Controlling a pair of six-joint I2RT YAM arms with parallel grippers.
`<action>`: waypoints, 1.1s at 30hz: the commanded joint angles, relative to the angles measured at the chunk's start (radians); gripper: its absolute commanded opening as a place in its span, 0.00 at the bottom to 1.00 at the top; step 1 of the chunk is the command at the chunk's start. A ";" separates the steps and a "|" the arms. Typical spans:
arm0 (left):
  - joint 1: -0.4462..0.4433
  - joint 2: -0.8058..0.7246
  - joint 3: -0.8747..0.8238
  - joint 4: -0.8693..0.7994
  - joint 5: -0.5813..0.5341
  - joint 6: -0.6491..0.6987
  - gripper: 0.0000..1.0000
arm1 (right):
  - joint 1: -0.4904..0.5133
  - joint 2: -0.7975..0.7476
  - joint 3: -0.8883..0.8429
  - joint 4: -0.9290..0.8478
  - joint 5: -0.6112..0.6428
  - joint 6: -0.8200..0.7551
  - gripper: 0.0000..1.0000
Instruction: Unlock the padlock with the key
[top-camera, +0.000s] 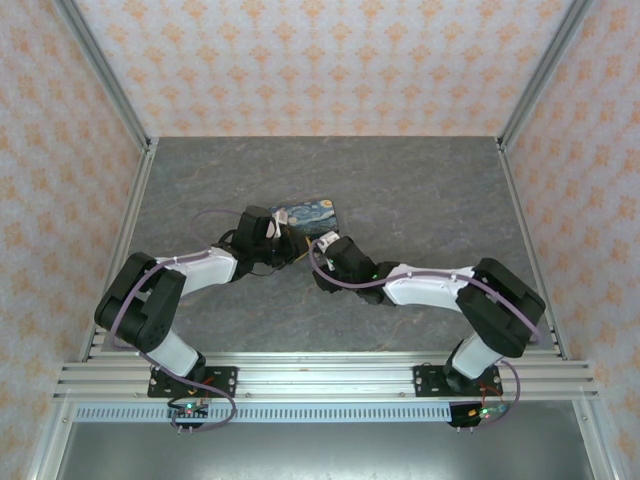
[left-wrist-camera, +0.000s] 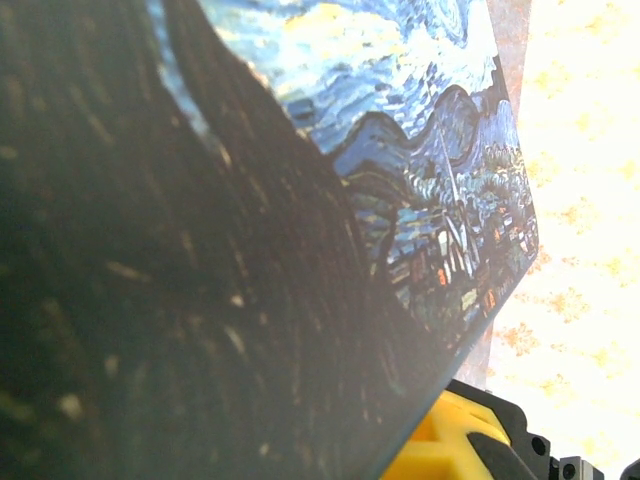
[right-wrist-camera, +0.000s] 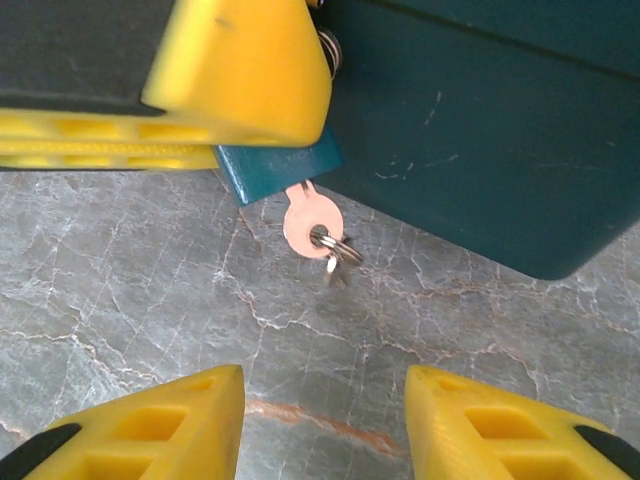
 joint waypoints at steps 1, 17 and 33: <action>0.011 -0.028 0.034 0.008 0.028 0.017 0.00 | 0.003 0.017 0.040 0.031 0.019 -0.024 0.45; 0.011 -0.025 0.029 0.015 0.029 0.008 0.00 | 0.003 0.095 0.111 0.035 0.053 -0.040 0.38; 0.011 -0.018 0.004 0.049 0.033 -0.008 0.00 | 0.003 0.105 0.170 -0.008 0.037 -0.039 0.11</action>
